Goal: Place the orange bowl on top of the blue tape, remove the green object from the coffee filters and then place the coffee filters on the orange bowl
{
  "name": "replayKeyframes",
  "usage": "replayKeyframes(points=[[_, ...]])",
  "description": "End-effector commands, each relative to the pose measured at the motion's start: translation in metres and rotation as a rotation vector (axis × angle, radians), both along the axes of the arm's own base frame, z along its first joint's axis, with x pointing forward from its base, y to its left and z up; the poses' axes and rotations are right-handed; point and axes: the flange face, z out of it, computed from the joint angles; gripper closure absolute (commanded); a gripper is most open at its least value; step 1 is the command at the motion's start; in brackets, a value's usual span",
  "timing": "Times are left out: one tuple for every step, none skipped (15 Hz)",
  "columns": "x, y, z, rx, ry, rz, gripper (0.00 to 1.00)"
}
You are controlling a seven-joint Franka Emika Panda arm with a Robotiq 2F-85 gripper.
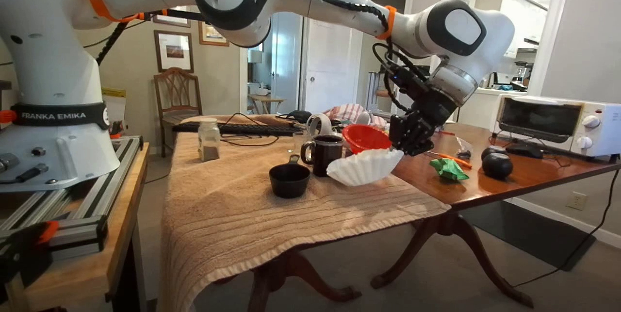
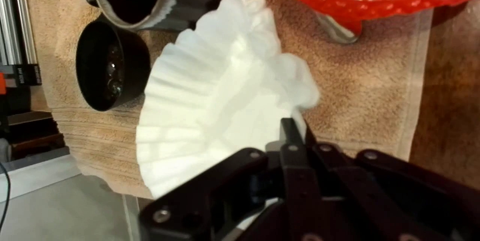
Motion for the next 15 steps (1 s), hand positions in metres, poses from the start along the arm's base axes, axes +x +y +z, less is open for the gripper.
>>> replayKeyframes(points=[[0.002, -0.002, 0.051, -0.108, 0.002, -0.045, 1.00], [0.002, -0.002, 0.066, -0.119, -0.004, -0.055, 1.00], [0.001, -0.003, 0.082, -0.121, -0.012, -0.064, 1.00], [-0.001, -0.004, 0.097, -0.125, -0.019, -0.083, 1.00], [-0.002, -0.003, 0.113, -0.125, -0.027, -0.103, 1.00], [-0.004, -0.003, 0.125, -0.114, -0.036, -0.107, 1.00], [-0.004, -0.001, 0.138, -0.115, -0.047, -0.118, 1.00], [-0.002, -0.003, 0.145, -0.099, -0.082, -0.111, 1.00], [0.000, -0.004, 0.151, -0.082, -0.116, -0.103, 1.00], [0.002, -0.006, 0.153, -0.065, -0.147, -0.101, 1.00], [0.005, -0.008, 0.151, -0.042, -0.184, -0.098, 1.00], [0.009, -0.010, 0.147, -0.017, -0.220, -0.093, 1.00], [0.017, -0.009, 0.137, 0.013, -0.271, -0.081, 1.00], [0.025, -0.009, 0.127, 0.037, -0.324, -0.065, 0.99], [0.033, -0.006, 0.115, 0.065, -0.369, -0.048, 1.00]])
